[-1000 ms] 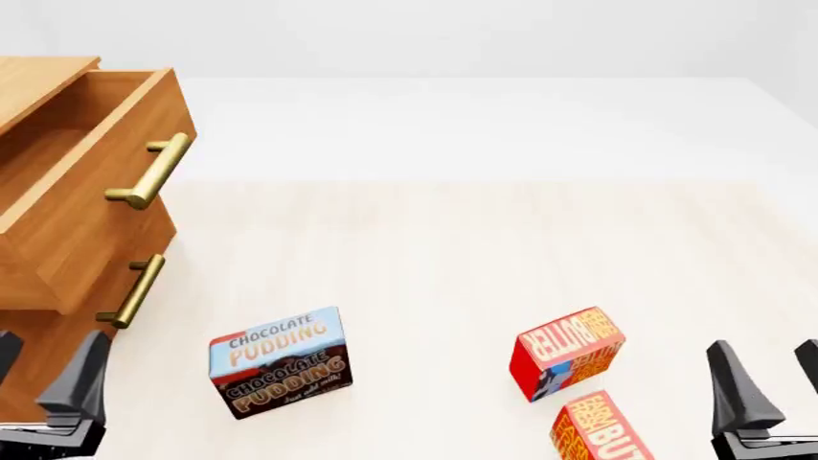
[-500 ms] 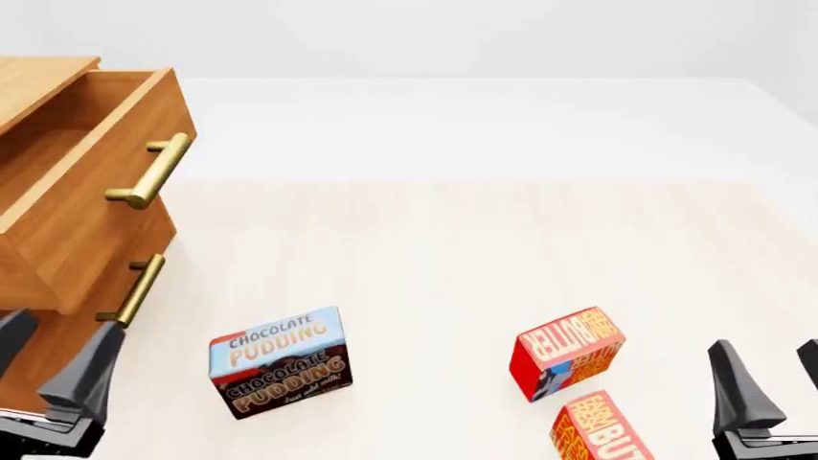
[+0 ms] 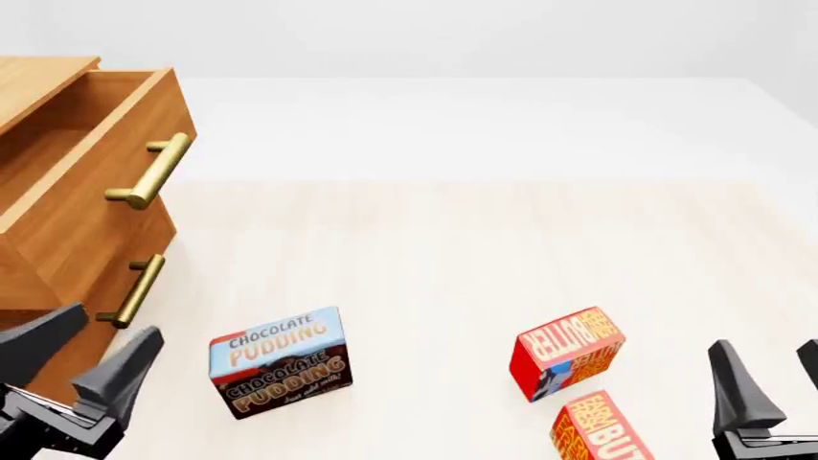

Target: Put the bowl in the top drawer of the cabinet.

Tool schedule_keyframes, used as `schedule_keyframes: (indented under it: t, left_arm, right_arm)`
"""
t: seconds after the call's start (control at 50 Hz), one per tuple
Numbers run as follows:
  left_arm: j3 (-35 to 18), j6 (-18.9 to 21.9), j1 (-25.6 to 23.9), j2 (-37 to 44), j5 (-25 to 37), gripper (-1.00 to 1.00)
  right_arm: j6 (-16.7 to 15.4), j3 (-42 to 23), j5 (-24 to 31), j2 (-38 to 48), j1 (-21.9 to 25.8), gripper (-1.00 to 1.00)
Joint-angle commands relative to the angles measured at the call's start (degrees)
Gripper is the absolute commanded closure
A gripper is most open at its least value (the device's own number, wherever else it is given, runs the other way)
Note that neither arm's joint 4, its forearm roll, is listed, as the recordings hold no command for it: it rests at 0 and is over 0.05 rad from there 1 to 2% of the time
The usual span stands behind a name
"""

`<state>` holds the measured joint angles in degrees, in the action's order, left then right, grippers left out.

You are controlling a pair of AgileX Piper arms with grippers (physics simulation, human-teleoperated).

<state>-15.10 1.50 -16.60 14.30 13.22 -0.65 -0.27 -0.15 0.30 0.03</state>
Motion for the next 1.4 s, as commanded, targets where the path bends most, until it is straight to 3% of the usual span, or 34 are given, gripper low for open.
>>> schedule_keyframes:
  t: [0.02,0.16,0.18,0.2,0.24,0.26,0.38,0.42,0.56,0.88,1.0,1.4]
  left_arm:
    - [-1.79,-0.71,-2.56,3.85,2.38,-1.0]
    - [-4.24,-2.27,-5.49,6.66,5.27,-1.0]
    - [-4.59,-3.98,-5.93,7.44,5.73,-1.0]
    - [-5.34,-8.28,-7.73,9.28,7.36,-1.0]
    - [-5.54,-7.53,-10.21,9.93,8.92,-1.0]
    - [-5.67,-10.42,-10.66,10.3,9.26,-1.0]
    - [-6.89,-8.99,-12.2,11.37,10.27,-1.0]
    - [-7.71,-10.86,-12.28,13.35,11.03,-1.0]
    - [-9.15,-10.77,-15.25,15.38,13.17,-1.0]
    - [-11.08,-6.41,-19.9,21.89,15.7,-1.0]
    - [-13.14,-7.05,-21.67,24.25,16.28,-1.0]
    - [-12.73,-15.22,-32.57,30.42,12.98,-1.0]
  right_arm:
    - [0.02,0.0,-0.01,-0.02,0.03,-1.0]
    - [0.02,0.0,-0.02,-0.03,0.02,-1.0]
    - [0.02,0.0,-0.02,-0.03,0.04,-1.0]
    - [0.03,0.0,-0.01,-0.01,0.03,-1.0]
    - [0.03,0.0,-0.02,-0.01,0.1,-1.0]
    - [-0.06,-0.01,0.04,-0.02,-0.55,-1.0]
    - [0.02,0.0,0.01,-0.04,-0.41,-1.0]
    - [0.05,0.0,0.01,-0.04,-0.45,-1.0]
    - [0.18,0.0,0.02,0.0,-0.26,-1.0]
    - [0.03,0.01,0.04,0.07,-0.04,-1.0]
    - [0.14,0.01,-0.01,0.05,0.34,-1.0]
    - [0.77,0.02,0.03,0.02,-0.3,-1.0]
